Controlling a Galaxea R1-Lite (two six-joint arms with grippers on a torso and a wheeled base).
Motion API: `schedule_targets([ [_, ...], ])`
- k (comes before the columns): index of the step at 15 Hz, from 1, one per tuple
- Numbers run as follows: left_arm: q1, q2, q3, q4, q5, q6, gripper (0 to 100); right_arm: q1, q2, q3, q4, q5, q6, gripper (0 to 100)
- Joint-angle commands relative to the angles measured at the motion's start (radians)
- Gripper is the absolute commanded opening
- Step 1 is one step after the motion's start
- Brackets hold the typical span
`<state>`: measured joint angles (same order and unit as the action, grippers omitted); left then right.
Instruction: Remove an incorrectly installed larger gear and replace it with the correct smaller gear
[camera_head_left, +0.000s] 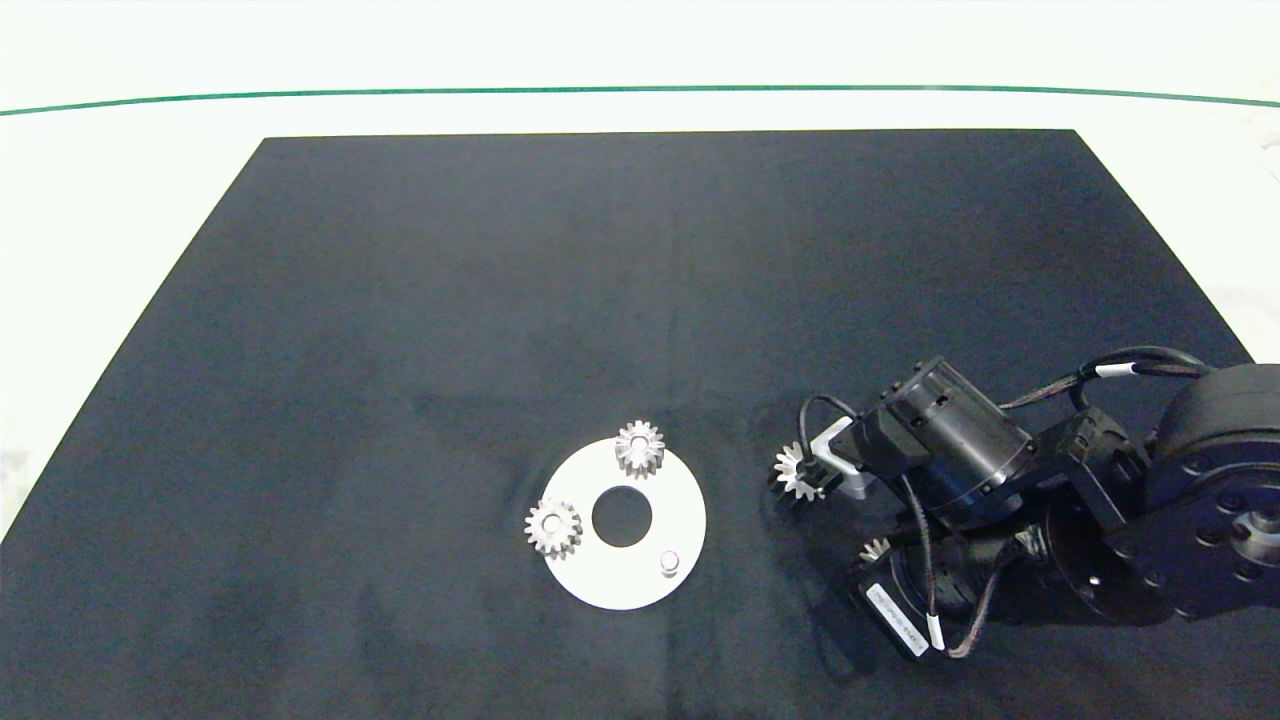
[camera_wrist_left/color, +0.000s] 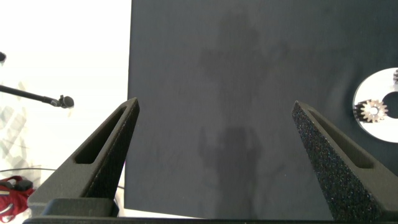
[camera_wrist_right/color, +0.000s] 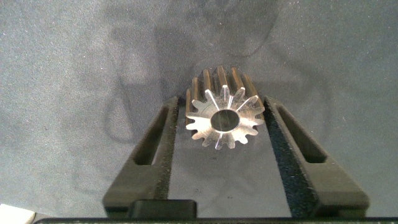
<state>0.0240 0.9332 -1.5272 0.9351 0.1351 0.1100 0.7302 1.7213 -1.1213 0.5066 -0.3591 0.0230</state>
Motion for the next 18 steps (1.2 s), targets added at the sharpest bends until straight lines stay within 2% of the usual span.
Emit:
schedule_targets([
  [1,0.001,-0.001,-0.001,0.005,0.001,0.0,100,0.001,0.003,0.0,0.003,-0.001,0.0,47],
  [7,0.001,0.001,0.001,0.005,0.001,0.0,100,0.003,0.001,0.008,0.0,0.0,0.0,35],
  [9,0.001,0.001,0.002,0.005,0.001,0.0,100,0.005,0.0,0.034,-0.051,-0.001,-0.002,31],
  [11,0.001,0.001,0.002,0.005,0.001,0.0,100,0.006,-0.005,0.038,-0.059,-0.003,-0.002,26],
  [12,0.001,0.001,0.002,0.005,0.001,0.0,100,0.014,-0.011,0.037,-0.063,-0.001,-0.002,25],
  [14,0.001,0.001,0.002,0.005,0.001,0.0,100,0.081,-0.063,0.028,-0.059,-0.007,-0.023,22],
  [15,0.001,0.001,0.002,0.005,0.001,0.0,100,0.13,-0.078,-0.003,-0.053,-0.009,-0.038,22],
  [16,0.001,0.001,0.002,0.005,0.001,0.0,100,0.158,-0.08,-0.031,-0.048,-0.012,-0.038,22],
  [18,0.001,0.001,0.002,0.005,0.001,0.0,100,0.213,-0.051,-0.199,0.049,-0.015,-0.038,22],
])
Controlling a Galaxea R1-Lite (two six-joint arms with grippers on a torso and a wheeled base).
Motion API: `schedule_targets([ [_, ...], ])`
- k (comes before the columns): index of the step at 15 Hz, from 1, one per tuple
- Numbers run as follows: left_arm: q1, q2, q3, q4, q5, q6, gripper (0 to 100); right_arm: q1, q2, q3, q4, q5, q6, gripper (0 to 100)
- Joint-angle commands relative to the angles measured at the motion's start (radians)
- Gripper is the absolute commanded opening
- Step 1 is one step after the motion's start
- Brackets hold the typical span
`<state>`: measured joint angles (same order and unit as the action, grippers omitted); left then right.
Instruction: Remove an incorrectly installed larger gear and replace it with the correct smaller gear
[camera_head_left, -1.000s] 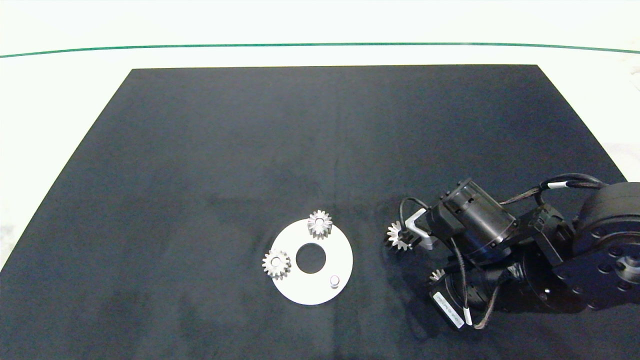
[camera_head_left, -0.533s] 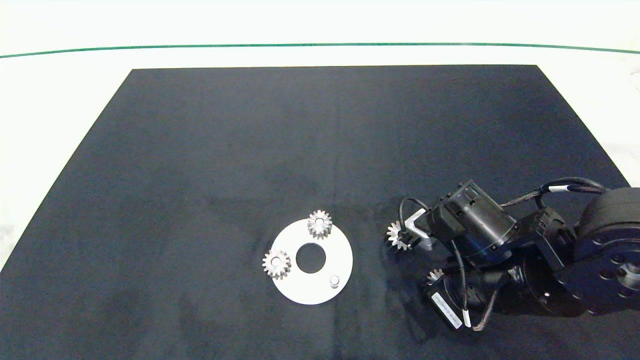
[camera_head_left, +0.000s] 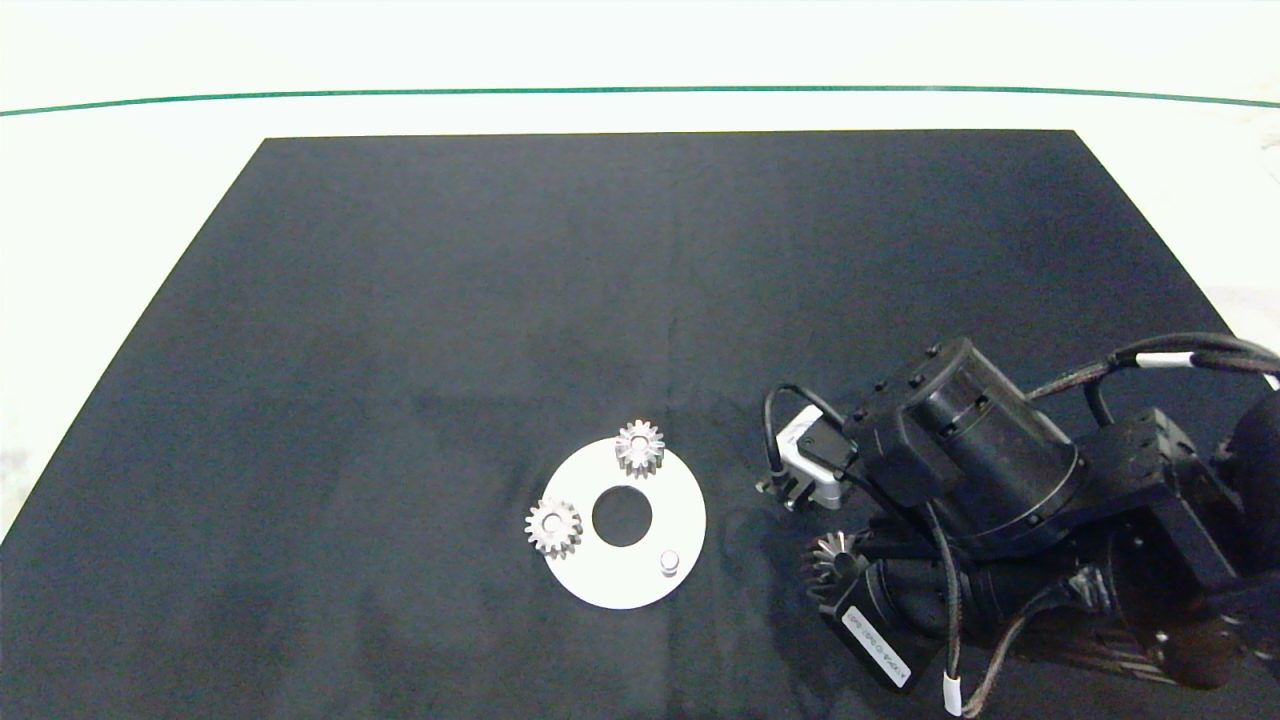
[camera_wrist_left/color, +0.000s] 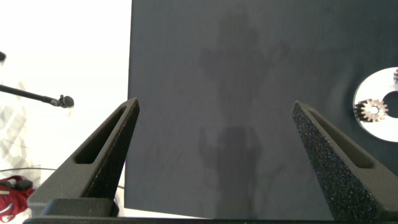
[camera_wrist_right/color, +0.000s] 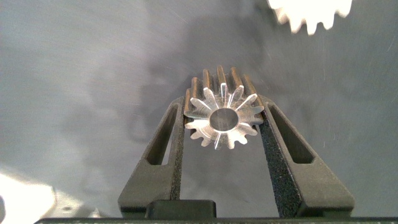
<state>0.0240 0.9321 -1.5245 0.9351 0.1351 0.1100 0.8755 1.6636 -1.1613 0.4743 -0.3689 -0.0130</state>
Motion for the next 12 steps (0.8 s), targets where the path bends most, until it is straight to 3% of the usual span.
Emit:
schedule_targets([
  [1,0.001,0.002,0.0,0.005,0.001,0.0,100,0.077,0.054,-0.239,0.141,-0.005,0.001,22],
  [8,0.001,0.005,-0.002,0.004,0.001,0.0,100,0.155,0.288,-0.591,0.391,-0.005,0.002,22],
  [12,0.001,0.005,-0.002,0.004,0.001,0.0,100,0.161,0.332,-0.626,0.422,-0.005,0.004,22],
])
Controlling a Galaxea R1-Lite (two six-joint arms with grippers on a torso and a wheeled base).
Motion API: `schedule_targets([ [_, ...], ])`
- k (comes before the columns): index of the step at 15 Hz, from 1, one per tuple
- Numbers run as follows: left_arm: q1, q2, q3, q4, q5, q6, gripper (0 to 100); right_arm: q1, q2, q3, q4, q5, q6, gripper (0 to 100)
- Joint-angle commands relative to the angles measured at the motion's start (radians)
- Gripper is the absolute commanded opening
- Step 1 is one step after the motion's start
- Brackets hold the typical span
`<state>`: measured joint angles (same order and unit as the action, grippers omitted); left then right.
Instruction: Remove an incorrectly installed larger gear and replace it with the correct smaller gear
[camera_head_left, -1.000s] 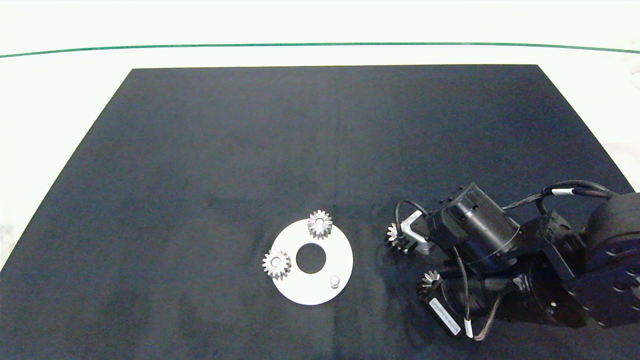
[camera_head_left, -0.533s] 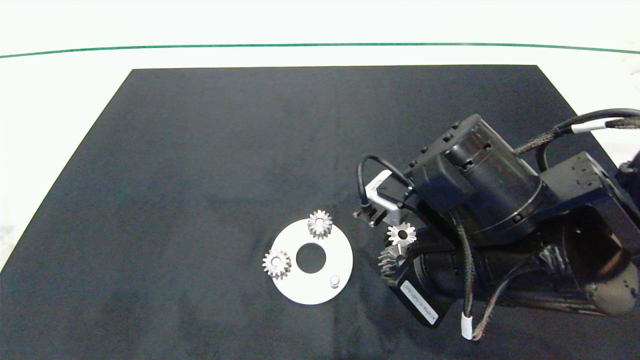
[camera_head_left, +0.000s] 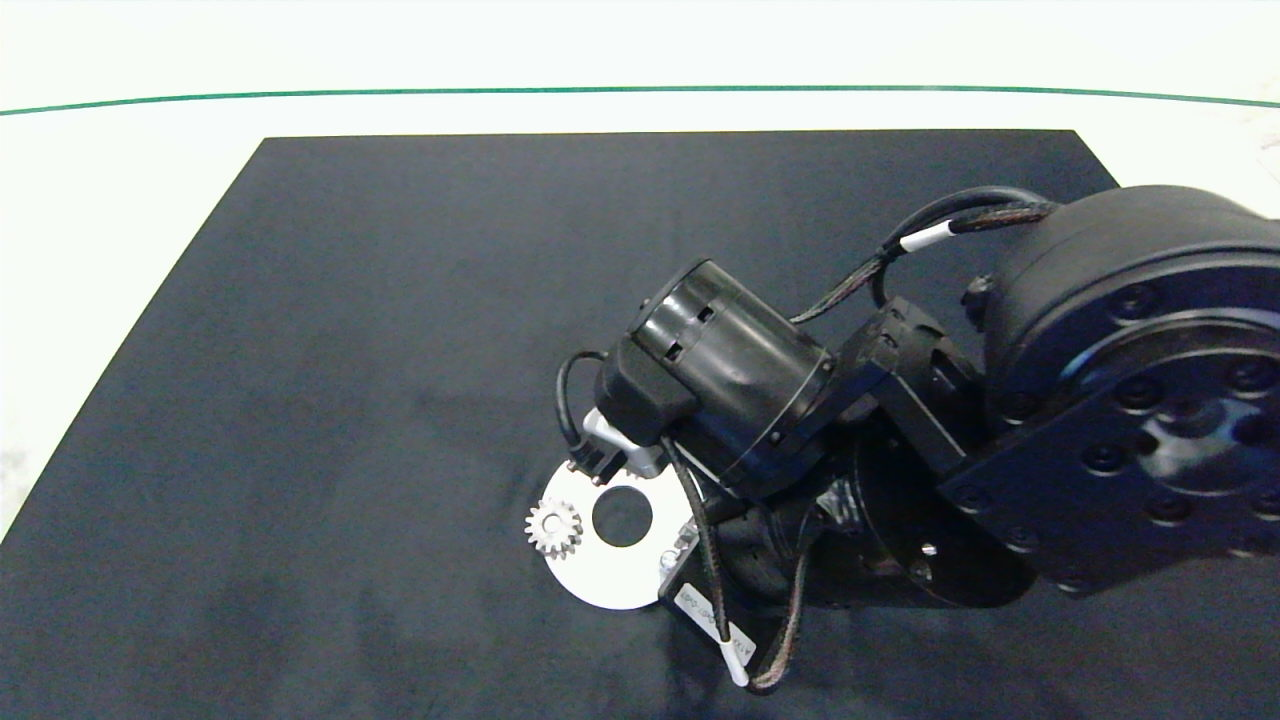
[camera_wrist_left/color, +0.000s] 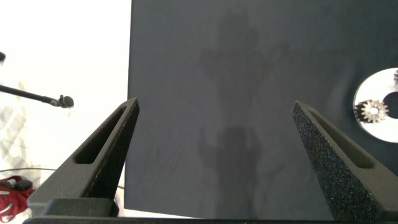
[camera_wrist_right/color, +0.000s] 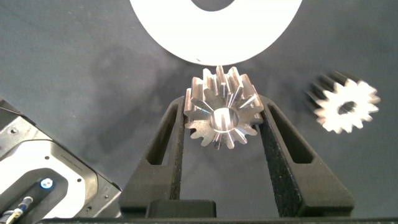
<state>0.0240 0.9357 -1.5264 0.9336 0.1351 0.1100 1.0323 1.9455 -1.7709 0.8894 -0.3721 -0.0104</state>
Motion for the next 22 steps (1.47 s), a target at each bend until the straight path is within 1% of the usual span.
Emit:
schedule_targets([
  [1,0.002,0.002,0.0,0.005,0.003,0.0,100,0.005,0.052,-0.015,0.005,-0.002,0.003,22],
  [5,0.002,0.002,0.005,-0.007,0.003,-0.001,100,-0.005,0.07,-0.015,0.003,-0.002,0.01,22],
  [10,0.002,0.0,0.002,-0.007,0.003,0.0,100,-0.006,0.096,-0.021,0.002,-0.002,0.012,22],
  [12,0.002,0.0,0.0,-0.007,0.003,-0.001,100,-0.006,0.112,-0.039,0.002,-0.007,0.017,22],
  [14,0.002,-0.003,0.0,-0.009,0.003,0.0,100,-0.006,0.122,-0.048,0.002,-0.028,0.018,22],
  [22,0.002,-0.003,0.0,-0.009,0.003,-0.001,100,-0.005,0.135,-0.056,-0.001,-0.03,0.02,22],
])
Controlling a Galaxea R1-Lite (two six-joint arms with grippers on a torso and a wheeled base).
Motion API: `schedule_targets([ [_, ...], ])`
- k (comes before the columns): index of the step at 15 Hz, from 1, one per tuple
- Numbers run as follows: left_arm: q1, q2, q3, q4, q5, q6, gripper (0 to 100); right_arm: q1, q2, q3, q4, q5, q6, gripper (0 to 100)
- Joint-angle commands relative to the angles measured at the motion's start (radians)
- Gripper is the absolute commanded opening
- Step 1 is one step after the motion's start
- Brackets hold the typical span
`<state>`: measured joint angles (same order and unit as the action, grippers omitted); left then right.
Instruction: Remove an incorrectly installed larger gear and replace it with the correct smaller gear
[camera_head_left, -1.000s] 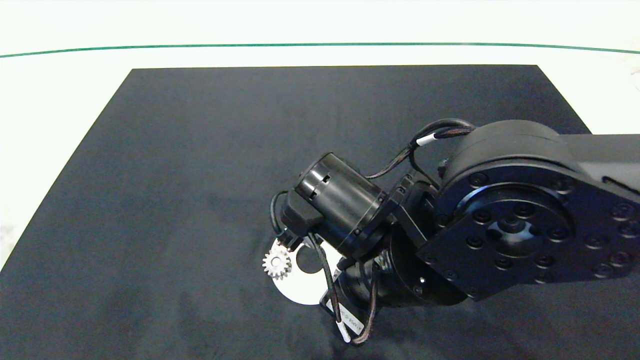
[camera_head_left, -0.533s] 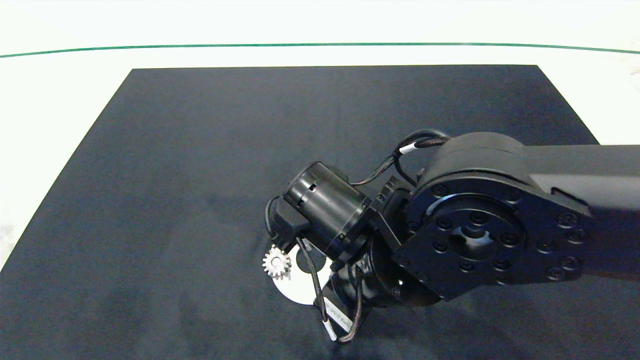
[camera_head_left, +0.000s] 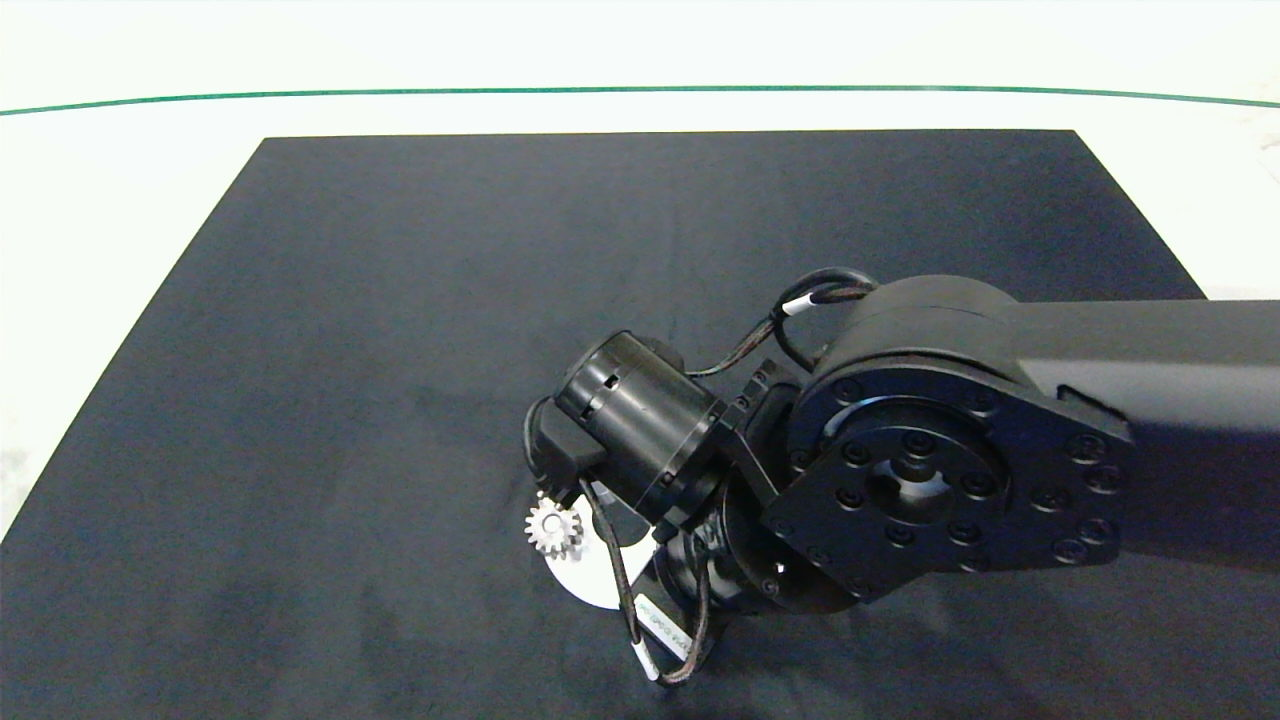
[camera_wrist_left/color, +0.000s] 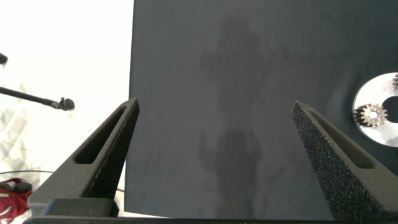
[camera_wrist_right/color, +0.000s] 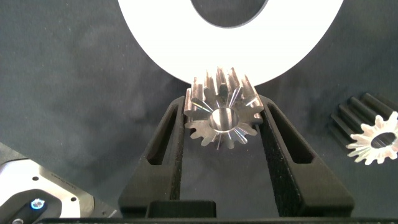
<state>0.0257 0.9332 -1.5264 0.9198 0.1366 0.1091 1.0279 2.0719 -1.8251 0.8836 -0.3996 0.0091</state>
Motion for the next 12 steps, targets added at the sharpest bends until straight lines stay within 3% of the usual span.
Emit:
schedule_targets([
  [1,0.0,-0.001,0.0,0.005,0.001,0.001,100,0.0,0.01,-0.002,0.003,-0.001,0.0,22],
  [12,-0.001,-0.001,0.002,0.005,0.001,0.001,100,0.006,0.005,-0.008,0.001,0.001,0.002,22],
])
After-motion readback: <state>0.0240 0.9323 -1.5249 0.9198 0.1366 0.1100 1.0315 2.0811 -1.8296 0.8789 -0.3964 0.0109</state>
